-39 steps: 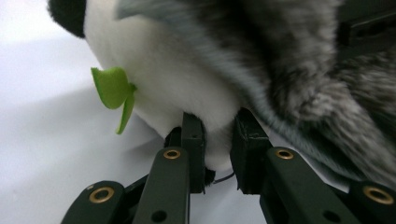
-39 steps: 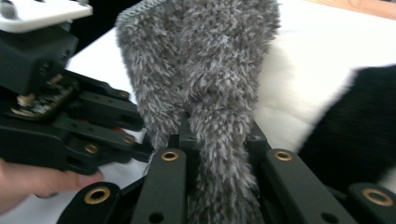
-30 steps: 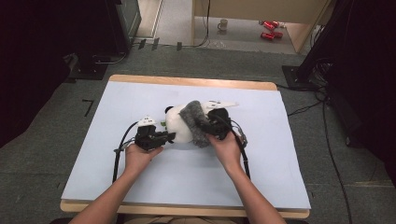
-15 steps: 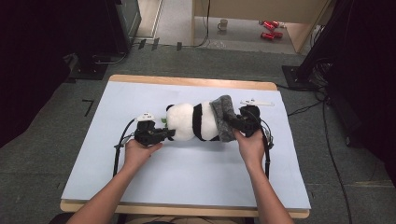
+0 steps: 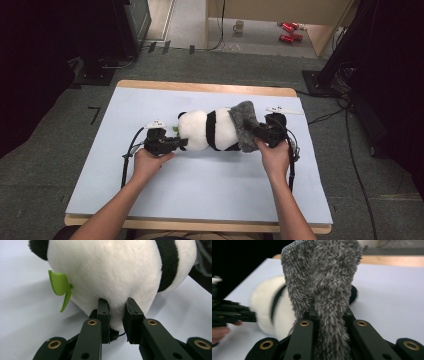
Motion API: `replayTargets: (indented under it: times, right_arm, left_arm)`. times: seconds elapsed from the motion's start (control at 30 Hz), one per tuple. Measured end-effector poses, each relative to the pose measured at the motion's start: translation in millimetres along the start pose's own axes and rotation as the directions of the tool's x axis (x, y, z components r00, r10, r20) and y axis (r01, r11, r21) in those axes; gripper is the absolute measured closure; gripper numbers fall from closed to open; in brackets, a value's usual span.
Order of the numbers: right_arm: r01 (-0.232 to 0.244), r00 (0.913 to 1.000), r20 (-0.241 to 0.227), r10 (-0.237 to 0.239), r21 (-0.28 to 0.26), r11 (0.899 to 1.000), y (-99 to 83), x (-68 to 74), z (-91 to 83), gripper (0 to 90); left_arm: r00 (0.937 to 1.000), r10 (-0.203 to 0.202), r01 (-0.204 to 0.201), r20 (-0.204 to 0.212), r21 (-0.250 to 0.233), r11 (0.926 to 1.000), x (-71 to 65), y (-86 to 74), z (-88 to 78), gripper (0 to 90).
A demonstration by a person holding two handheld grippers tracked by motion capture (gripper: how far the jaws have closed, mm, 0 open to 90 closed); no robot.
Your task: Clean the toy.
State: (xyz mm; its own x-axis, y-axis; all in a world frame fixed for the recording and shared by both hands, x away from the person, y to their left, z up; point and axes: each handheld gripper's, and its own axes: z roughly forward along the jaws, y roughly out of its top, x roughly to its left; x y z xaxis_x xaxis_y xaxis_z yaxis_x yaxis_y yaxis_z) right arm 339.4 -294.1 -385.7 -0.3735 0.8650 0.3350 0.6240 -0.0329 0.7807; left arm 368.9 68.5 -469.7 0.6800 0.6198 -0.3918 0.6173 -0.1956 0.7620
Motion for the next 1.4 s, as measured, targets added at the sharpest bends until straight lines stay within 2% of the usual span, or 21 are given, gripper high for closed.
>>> replayTargets:
  times: [0.2,0.23,0.27,0.3,0.33,0.47,0.53,0.57,0.63,0.7,0.73,0.83,0.9,0.93,1.0,1.03,1.07,1.13,1.2,1.3,1.4]
  right_arm:
    - [0.086,0.9917,-0.094,-0.087,-0.017,0.996,7.5,43.1,7.4,78.9]
    - [0.086,0.9917,-0.094,-0.087,-0.017,0.996,7.5,43.1,7.4,78.9]
    - [0.107,0.9860,-0.129,-0.106,0.001,0.994,5.1,56.4,16.4,78.9]
    - [0.107,0.9860,-0.129,-0.106,0.001,0.994,5.1,56.4,16.4,78.9]
    - [0.129,0.9797,-0.158,-0.124,0.028,0.991,0.4,69.8,28.5,78.9]
    - [0.153,0.9726,-0.186,-0.139,0.066,0.986,-7.2,82.2,44.4,78.8]
    - [0.175,0.9633,-0.225,-0.146,0.112,0.978,-16.6,92.2,62.3,78.7]
    - [0.175,0.9633,-0.225,-0.146,0.112,0.978,-16.6,92.2,62.3,78.7]
    - [0.212,0.9592,-0.219,-0.178,0.142,0.967,-23.8,100.6,75.7,78.7]
    - [0.254,0.9573,-0.180,-0.226,0.152,0.955,-28.6,104.2,84.6,78.3]
    - [0.269,0.9554,-0.168,-0.243,0.156,0.950,-30.2,103.6,87.2,77.9]
    - [0.277,0.9545,-0.159,-0.252,0.159,0.948,-30.9,100.1,88.9,77.3]
    - [0.298,0.9512,-0.134,-0.278,0.163,0.941,-30.1,99.7,86.7,77.1]
    - [0.298,0.9512,-0.134,-0.278,0.163,0.941,-30.1,99.7,86.7,77.1]
    - [0.328,0.9444,-0.084,-0.318,0.162,0.931,-28.6,94.4,81.6,77.2]
    - [0.328,0.9444,-0.084,-0.318,0.162,0.931,-28.6,94.4,81.6,77.2]
    - [0.313,0.9498,-0.053,-0.308,0.164,0.936,-25.7,85.5,74.6,78.0]
    - [0.285,0.9584,-0.040,-0.282,0.150,0.947,-22.3,76.3,67.1,78.2]
    - [0.267,0.9637,-0.028,-0.265,0.136,0.954,-19.4,69.5,60.4,78.2]
    - [0.239,0.9709,-0.016,-0.239,0.113,0.964,-14.4,56.7,47.8,78.1]
    - [0.201,0.9788,0.018,-0.204,0.093,0.975,-9.6,41.2,33.8,78.2]
  left_arm:
    - [0.9994,-0.028,0.028,0.022,-0.009,0.9996,-0.4,-0.7,-1.4,76.3]
    - [0.9994,-0.028,0.028,0.022,-0.009,0.9996,-0.4,-0.7,-1.4,76.2]
    - [0.9993,-0.031,0.031,0.022,-0.011,0.9994,-1.7,-1.4,-1.6,76.1]
    - [0.9993,-0.031,0.031,0.022,-0.011,0.9994,-1.7,-1.4,-1.6,76.0]
    - [0.9992,-0.035,0.035,0.021,-0.015,0.9993,-2.6,-2.4,-1.8,75.9]
    - [0.9991,-0.039,0.039,0.018,-0.019,0.9991,-3.1,-3.4,-1.9,75.6]
    - [0.9968,-0.070,0.071,0.040,-0.024,0.9972,-2.5,-4.0,-1.0,74.8]
    - [0.9968,-0.070,0.071,0.040,-0.024,0.9972,-2.5,-4.0,-1.0,74.8]
    - [0.9975,-0.062,0.062,0.034,-0.020,0.9979,-3.0,-3.4,-1.4,74.8]
    - [0.9992,-0.040,0.040,0.001,-0.008,0.9992,-6.2,-3.2,-1.2,74.9]
    - [0.9994,-0.034,0.034,-0.006,-0.003,0.9994,-6.5,-3.1,-1.1,75.0]
    - [0.9997,-0.019,0.019,-0.016,0.005,0.9998,-7.1,-2.7,-0.8,75.2]
    - [0.9982,0.034,-0.033,-0.050,0.020,0.9992,-10.7,-0.3,-0.2,75.4]
    - [0.9982,0.034,-0.033,-0.050,0.020,0.9992,-10.7,-0.3,-0.2,75.5]
    - [0.9984,0.032,-0.031,-0.047,0.027,0.9992,-6.6,1.3,-0.6,75.8]
    - [0.9984,0.032,-0.031,-0.047,0.027,0.9992,-6.6,1.3,-0.6,76.0]
    - [0.9990,0.028,-0.027,-0.034,0.018,0.9995,-3.8,2.1,-0.6,76.2]
    - [0.9986,0.039,-0.038,-0.037,0.020,0.9990,-4.2,4.1,-0.2,76.7]
    - [0.9978,0.051,-0.050,-0.042,0.022,0.9985,-4.2,6.5,-0.3,76.7]
    - [0.9987,0.040,-0.039,-0.033,0.024,0.9989,-1.0,9.1,-0.4,76.9]
    - [0.9983,0.047,-0.047,-0.035,0.027,0.9985,-0.5,11.2,0.5,77.6]
